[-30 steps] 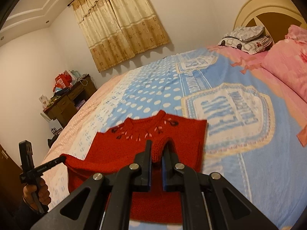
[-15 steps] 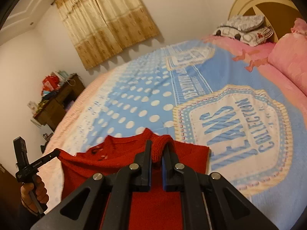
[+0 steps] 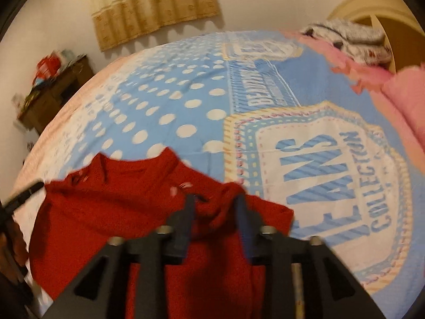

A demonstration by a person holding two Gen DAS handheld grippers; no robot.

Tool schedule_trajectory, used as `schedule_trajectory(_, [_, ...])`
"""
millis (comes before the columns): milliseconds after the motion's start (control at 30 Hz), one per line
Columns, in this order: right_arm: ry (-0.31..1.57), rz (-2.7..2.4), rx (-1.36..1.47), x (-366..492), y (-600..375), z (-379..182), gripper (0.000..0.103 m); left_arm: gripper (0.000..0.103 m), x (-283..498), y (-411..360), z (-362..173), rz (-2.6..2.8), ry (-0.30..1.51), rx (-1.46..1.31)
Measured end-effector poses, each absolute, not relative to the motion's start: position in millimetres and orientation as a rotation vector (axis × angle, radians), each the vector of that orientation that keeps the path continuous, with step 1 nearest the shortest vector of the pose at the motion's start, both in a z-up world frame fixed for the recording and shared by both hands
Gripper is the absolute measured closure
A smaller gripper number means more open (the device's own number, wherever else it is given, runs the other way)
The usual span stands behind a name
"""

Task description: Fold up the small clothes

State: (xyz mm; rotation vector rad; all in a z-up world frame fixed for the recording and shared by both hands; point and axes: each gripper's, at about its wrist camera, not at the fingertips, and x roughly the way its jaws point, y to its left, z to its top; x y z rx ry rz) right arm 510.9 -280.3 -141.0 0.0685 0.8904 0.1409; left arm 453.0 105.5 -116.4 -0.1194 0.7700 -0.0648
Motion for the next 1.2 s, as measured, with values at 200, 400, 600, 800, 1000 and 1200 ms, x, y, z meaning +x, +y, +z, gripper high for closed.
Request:
schedule_trajectory(200, [0.955,0.266,0.036,489.1,-244.7,-147.8,0.059,0.038,449.6,94.7,-130.3,-0.039,0.834,-0.028])
schedule_trajectory(400, [1.054,0.316,0.009,514.6,-211.9,-175.0,0.059,0.038,466.3,93.3,-145.4,0.016,0.847,-0.023])
schedule_trajectory(600, [1.048,0.267,0.095,536.6,-221.6,-175.4,0.059,0.038,456.7,94.3,-152.5,0.024,0.866,-0.029])
schedule_trajectory(800, [0.993,0.265,0.048,490.6,-223.9,-159.8,0.059,0.038,436.8,88.7,-142.7,0.015,0.841,-0.013])
schedule_trajectory(1000, [0.968,0.278,0.049,441.5,-229.3,-157.3,0.059,0.038,424.6,78.2,-146.7,-0.001,0.848,0.019])
schedule_trajectory(1200, [0.945,0.270,0.004,397.6,-227.2,-163.7,0.058,0.036,415.4,76.1,-148.2,-0.011,0.855,0.026])
